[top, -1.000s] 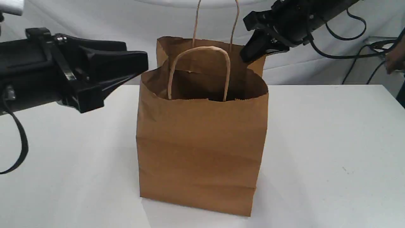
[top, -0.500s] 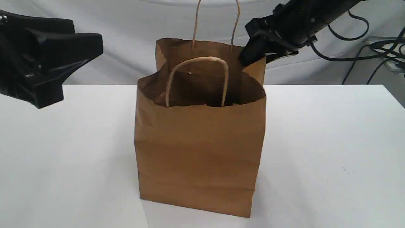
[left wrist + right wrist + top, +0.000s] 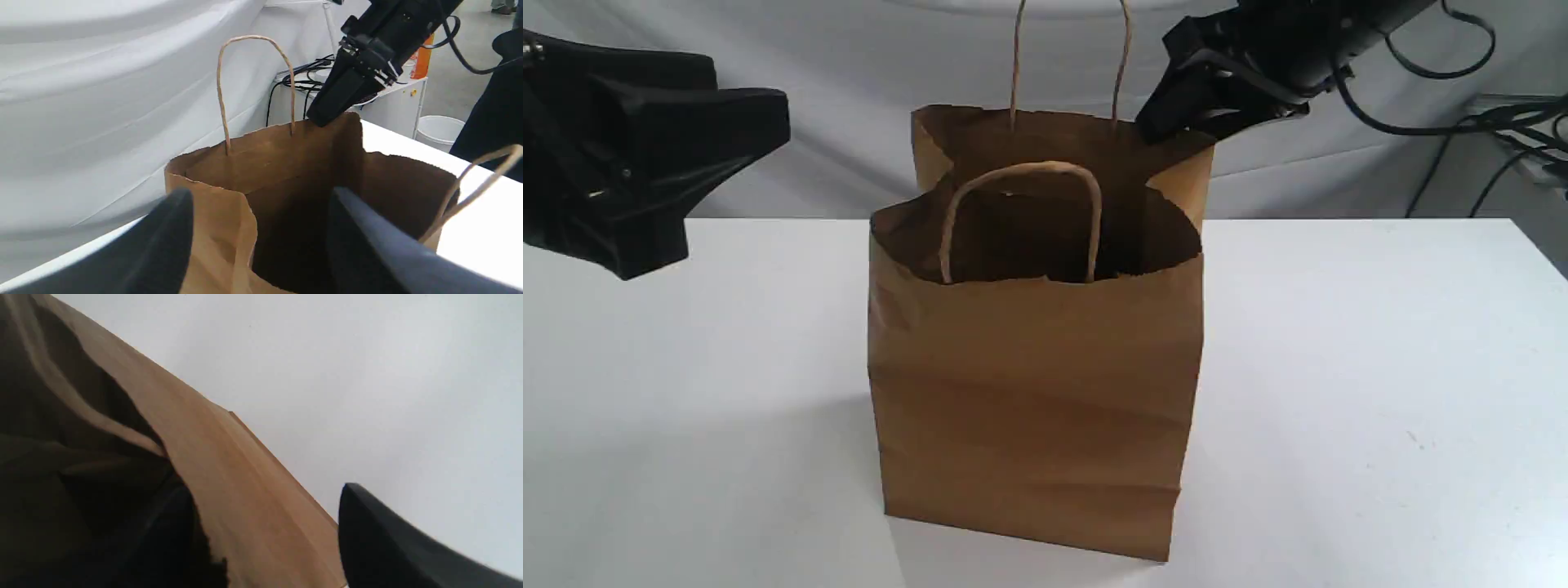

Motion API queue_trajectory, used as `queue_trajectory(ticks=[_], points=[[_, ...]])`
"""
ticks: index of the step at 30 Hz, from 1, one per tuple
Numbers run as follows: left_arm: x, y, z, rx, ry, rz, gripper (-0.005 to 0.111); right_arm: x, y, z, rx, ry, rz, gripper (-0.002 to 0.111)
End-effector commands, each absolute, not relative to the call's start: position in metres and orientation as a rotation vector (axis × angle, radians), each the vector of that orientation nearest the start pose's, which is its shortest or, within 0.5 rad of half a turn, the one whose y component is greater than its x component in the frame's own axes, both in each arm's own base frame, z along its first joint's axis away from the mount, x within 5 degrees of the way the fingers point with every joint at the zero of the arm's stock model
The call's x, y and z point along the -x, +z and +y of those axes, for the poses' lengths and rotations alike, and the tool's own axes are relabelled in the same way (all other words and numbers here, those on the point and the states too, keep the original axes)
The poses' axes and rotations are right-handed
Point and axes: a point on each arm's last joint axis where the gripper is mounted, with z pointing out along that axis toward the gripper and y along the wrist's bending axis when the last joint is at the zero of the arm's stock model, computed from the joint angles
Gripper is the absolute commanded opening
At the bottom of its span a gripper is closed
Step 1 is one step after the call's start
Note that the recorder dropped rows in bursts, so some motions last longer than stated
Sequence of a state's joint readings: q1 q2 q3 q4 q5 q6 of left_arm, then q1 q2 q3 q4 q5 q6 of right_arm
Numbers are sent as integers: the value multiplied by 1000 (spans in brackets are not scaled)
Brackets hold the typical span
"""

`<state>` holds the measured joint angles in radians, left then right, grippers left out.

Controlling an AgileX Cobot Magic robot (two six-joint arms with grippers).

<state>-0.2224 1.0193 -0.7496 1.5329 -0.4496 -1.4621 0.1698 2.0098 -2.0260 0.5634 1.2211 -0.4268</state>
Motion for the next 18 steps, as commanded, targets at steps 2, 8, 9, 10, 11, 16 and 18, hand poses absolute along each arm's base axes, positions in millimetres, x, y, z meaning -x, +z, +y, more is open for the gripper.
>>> queue_trajectory(ticks=[2, 8, 9, 10, 11, 16, 18], points=[[-202, 346, -85, -553, -505, 1655, 52, -418, 359, 114, 656, 650, 2427, 54], [-201, 345, -85, -537, -522, 1674, 47, -401, 386, 105, 678, 533, 2381, 47], [-200, 346, -84, -540, -519, 1675, 43, -399, 389, 104, 680, 514, 2376, 43], [-199, 345, -84, -553, -508, 1679, 37, -395, 396, 101, 685, 480, 2366, 35], [-197, 346, -84, -567, -496, 1678, 29, -390, 403, 98, 689, 440, 2353, 25], [-184, 354, -80, -620, -434, 1631, 0, -364, 437, 91, 697, 369, 2271, 0], [-177, 357, -76, -594, -403, 1610, 0, -350, 453, 89, 700, 356, 2226, 0]])
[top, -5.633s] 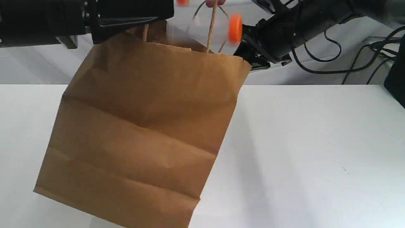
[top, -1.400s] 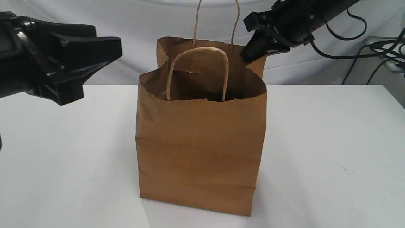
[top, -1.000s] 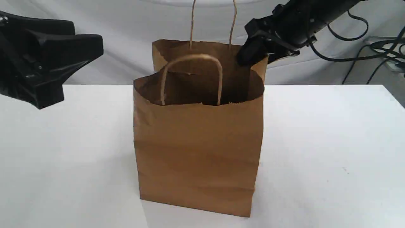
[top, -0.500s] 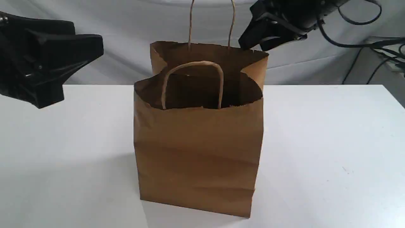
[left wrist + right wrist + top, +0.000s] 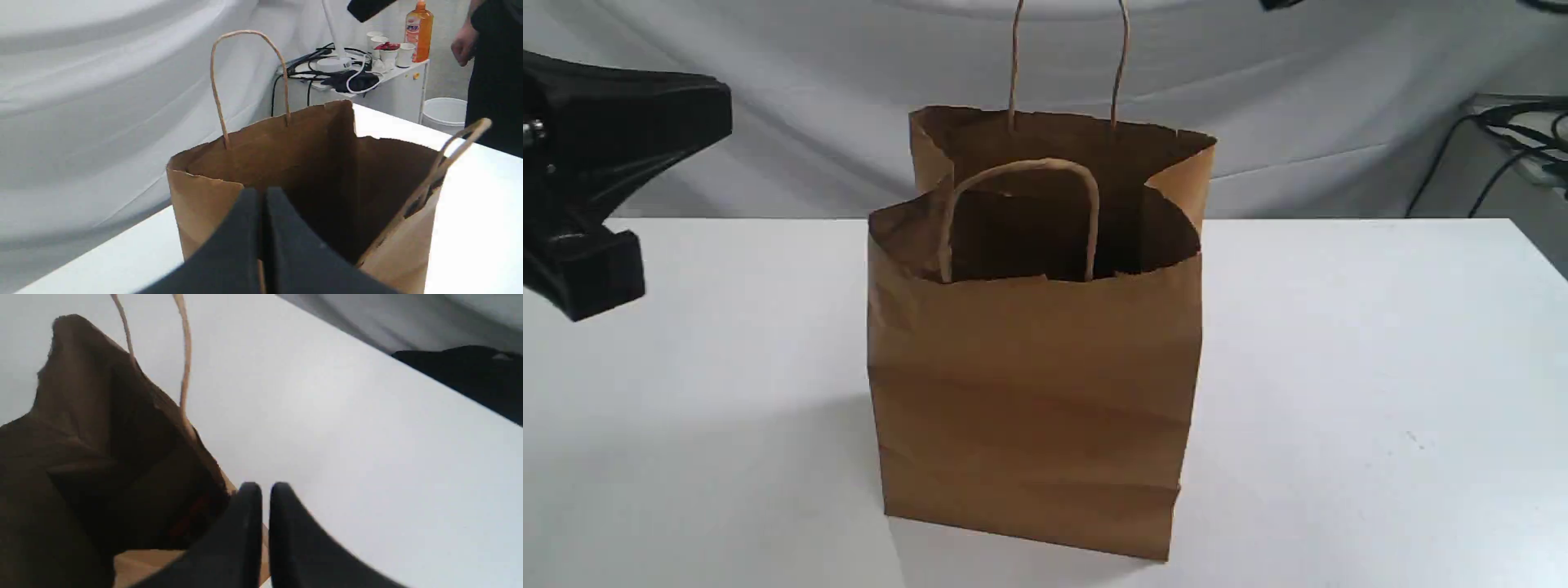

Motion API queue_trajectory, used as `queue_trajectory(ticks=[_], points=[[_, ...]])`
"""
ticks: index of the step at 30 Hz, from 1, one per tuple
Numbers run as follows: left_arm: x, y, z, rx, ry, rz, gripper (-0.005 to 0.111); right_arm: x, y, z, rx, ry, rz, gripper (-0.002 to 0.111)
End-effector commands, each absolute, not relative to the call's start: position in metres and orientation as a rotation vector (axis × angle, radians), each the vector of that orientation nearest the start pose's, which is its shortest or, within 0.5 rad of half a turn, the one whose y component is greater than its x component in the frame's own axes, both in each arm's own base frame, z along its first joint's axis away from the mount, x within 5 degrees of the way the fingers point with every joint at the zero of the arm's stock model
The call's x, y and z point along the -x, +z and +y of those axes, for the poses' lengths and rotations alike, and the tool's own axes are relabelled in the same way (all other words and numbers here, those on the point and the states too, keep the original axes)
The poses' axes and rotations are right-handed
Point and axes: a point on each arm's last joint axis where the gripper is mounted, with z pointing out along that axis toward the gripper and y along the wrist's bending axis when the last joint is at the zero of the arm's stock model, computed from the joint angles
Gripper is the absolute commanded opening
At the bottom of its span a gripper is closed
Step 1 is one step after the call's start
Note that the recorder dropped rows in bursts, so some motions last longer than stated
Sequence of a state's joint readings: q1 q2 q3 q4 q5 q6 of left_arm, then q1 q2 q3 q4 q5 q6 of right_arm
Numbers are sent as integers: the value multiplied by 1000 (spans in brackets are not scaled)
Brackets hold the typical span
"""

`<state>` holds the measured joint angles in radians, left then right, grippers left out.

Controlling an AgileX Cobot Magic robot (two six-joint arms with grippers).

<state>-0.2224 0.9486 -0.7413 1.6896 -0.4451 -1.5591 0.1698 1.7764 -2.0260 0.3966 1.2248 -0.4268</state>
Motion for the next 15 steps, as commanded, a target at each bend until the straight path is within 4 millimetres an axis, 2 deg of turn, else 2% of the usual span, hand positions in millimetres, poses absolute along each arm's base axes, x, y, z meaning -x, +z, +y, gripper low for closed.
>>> queue_trajectory(ticks=[1, 4, 8, 12, 15], points=[[-172, 359, -72, -565, -378, 1598, 0, -346, 460, 88, 694, 347, 2197, 0], [-158, 358, -60, -444, -336, 1577, 0, -327, 485, 85, 679, 315, 2089, 0], [-140, 347, -44, -263, -298, 1572, 0, -301, 515, 79, 678, 260, 1942, 0], [-122, 337, -33, -151, -291, 1552, 0, -281, 534, 77, 688, 246, 1849, 0], [-111, 334, -27, -81, -309, 1530, 0, -270, 540, 75, 679, 227, 1799, 0]])
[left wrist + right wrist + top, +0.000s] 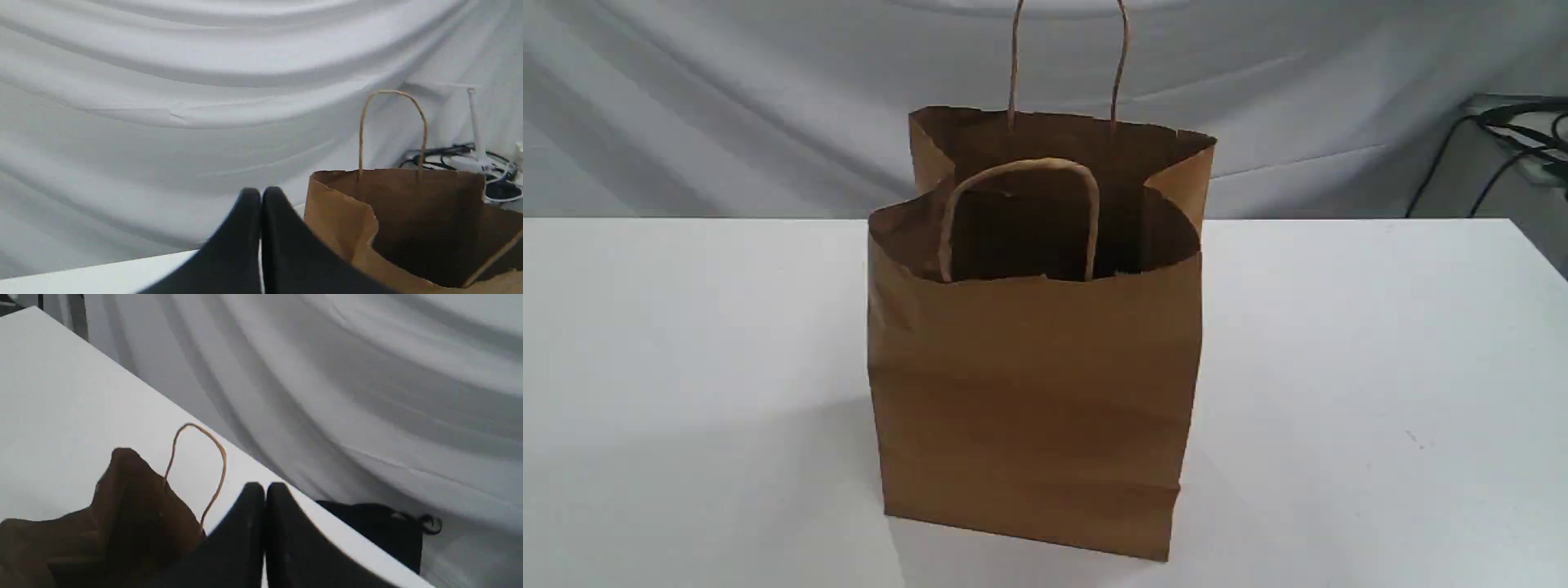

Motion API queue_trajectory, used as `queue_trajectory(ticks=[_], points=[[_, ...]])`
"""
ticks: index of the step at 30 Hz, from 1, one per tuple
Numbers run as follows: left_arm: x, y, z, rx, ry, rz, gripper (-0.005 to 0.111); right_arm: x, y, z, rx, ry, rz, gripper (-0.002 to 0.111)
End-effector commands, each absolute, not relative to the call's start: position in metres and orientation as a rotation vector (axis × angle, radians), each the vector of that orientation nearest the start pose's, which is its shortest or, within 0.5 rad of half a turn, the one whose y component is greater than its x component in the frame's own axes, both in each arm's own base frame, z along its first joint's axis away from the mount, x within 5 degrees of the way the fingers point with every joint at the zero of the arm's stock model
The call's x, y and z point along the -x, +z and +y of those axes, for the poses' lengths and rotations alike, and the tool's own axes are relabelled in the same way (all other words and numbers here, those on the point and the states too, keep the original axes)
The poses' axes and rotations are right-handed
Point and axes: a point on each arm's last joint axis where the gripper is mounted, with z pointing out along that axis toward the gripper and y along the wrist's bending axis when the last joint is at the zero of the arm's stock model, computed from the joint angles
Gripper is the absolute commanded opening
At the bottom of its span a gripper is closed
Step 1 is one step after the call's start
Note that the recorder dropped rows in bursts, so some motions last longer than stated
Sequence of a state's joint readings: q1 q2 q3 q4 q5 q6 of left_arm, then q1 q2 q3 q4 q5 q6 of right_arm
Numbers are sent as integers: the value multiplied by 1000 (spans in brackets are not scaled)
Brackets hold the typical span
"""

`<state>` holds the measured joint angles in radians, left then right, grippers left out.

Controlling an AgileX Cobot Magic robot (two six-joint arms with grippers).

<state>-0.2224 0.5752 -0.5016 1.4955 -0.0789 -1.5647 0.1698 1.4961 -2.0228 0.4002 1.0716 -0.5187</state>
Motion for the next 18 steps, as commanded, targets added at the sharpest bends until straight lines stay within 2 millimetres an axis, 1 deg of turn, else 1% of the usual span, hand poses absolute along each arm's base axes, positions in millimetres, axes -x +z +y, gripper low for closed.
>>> queue_trajectory(ticks=[1, 3, 6, 7, 10, 12, 13, 14, 15, 18], points=[[-107, 333, -25, -63, -312, 1518, 0, -266, 539, 74, 675, 215, 1783, 0], [-100, 335, -22, -41, -299, 1489, 0, -256, 536, 71, 651, 205, 1760, 0], [-89, 339, -17, -2, -309, 1441, 0, -240, 523, 65, 632, 154, 1714, 0], [-86, 341, -15, 13, -308, 1428, 0, -236, 514, 63, 611, 138, 1700, 0], [-81, 342, -11, 64, -312, 1405, 0, -215, 490, 54, 518, 89, 1627, 0], [-80, 341, -9, 95, -308, 1405, 0, -199, 469, 46, 450, 44, 1565, 0], [-81, 339, -8, 103, -301, 1410, 0, -189, 462, 42, 430, 19, 1534, 0], [-81, 338, -8, 105, -299, 1412, 0, -181, 448, 38, 403, -9, 1509, 0], [-81, 335, -8, 106, -296, 1421, 0, -176, 439, 36, 387, -21, 1499, 0], [-83, 327, -8, 99, -294, 1445, 0, -162, 402, 31, 362, -43, 1519, 0]])
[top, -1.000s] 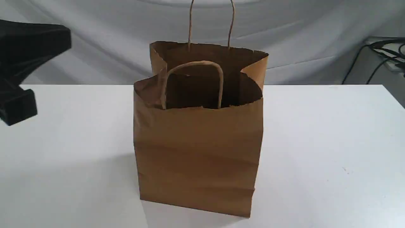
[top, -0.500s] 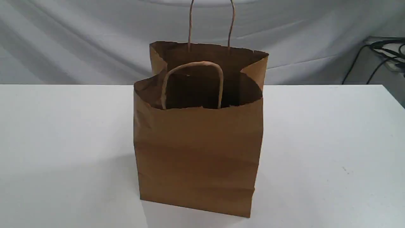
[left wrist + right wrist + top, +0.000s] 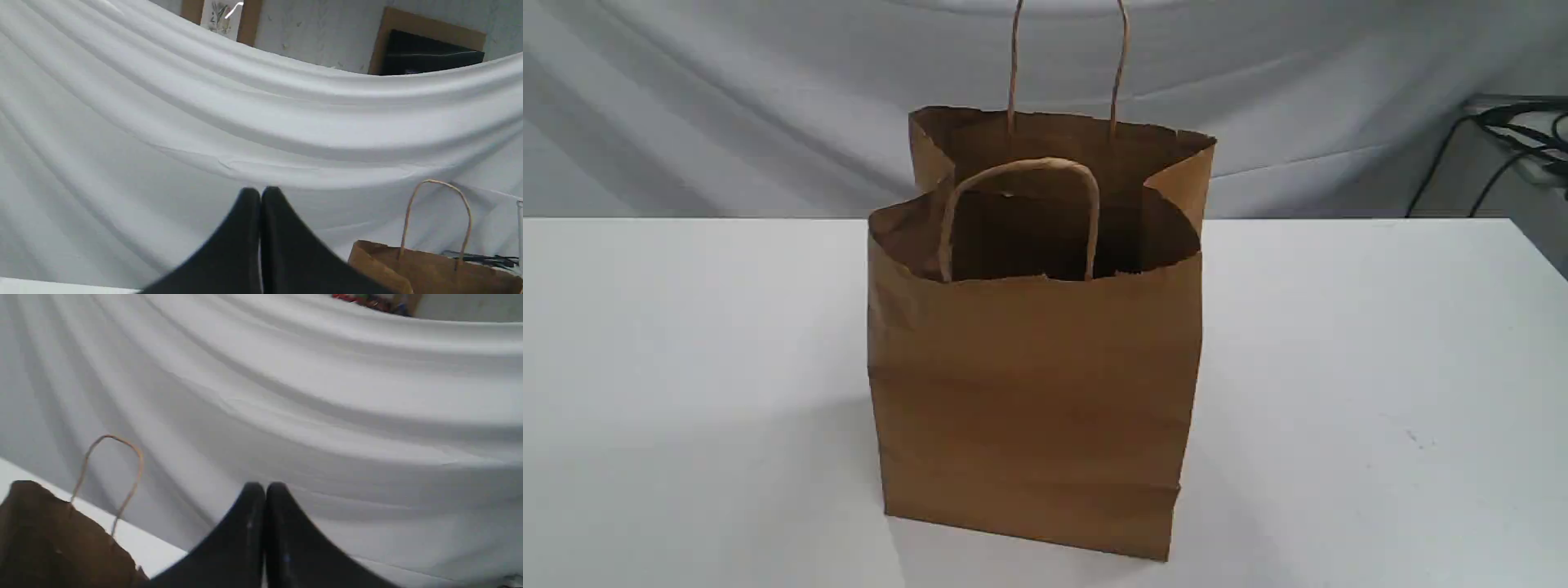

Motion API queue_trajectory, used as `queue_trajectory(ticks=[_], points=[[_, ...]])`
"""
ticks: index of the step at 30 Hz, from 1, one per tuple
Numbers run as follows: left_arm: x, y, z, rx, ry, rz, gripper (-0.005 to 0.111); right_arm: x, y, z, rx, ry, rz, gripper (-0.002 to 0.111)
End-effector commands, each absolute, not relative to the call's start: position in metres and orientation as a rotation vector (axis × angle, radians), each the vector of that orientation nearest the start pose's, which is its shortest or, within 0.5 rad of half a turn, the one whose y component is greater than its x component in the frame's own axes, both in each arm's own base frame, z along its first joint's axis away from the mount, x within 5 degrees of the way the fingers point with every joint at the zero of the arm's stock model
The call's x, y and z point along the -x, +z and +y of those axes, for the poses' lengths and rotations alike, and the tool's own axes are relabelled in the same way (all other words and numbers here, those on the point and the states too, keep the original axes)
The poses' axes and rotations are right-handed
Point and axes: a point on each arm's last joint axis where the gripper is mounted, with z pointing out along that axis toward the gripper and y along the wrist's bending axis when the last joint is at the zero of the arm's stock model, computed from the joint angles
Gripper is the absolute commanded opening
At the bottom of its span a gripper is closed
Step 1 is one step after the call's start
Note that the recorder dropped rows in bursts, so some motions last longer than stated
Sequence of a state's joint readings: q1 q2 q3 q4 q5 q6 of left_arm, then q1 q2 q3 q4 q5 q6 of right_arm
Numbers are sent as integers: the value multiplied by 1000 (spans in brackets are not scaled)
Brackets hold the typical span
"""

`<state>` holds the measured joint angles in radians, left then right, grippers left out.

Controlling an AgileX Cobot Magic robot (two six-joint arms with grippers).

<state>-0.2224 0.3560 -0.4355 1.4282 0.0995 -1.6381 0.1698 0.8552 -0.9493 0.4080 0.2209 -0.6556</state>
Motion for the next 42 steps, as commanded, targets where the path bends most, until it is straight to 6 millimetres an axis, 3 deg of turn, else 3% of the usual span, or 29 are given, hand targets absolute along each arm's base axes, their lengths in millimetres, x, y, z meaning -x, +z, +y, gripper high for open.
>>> queue_trajectory(ticks=[1, 5, 9, 32, 35, 39, 42], points=[[-84, 324, -9, 95, -296, 1454, 0, -160, 393, 30, 364, -44, 1534, 0], [-84, 321, -11, 77, -309, 1463, 0, -152, 358, 30, 390, -32, 1623, 0], [-83, 323, -18, 8, -359, 1454, 0, -146, 344, 32, 443, 8, 1718, 0], [-81, 324, -25, -61, -418, 1444, 0, -142, 339, 35, 446, 73, 1782, 0], [-81, 324, -25, -60, -417, 1444, 0, -132, 334, 31, 523, -34, 1760, 0], [-81, 324, -25, -60, -417, 1444, 0, -113, 313, 15, 796, -447, 1678, 0], [-81, 324, -25, -60, -417, 1444, 0, -101, 291, 10, 832, -530, 1650, 0]])
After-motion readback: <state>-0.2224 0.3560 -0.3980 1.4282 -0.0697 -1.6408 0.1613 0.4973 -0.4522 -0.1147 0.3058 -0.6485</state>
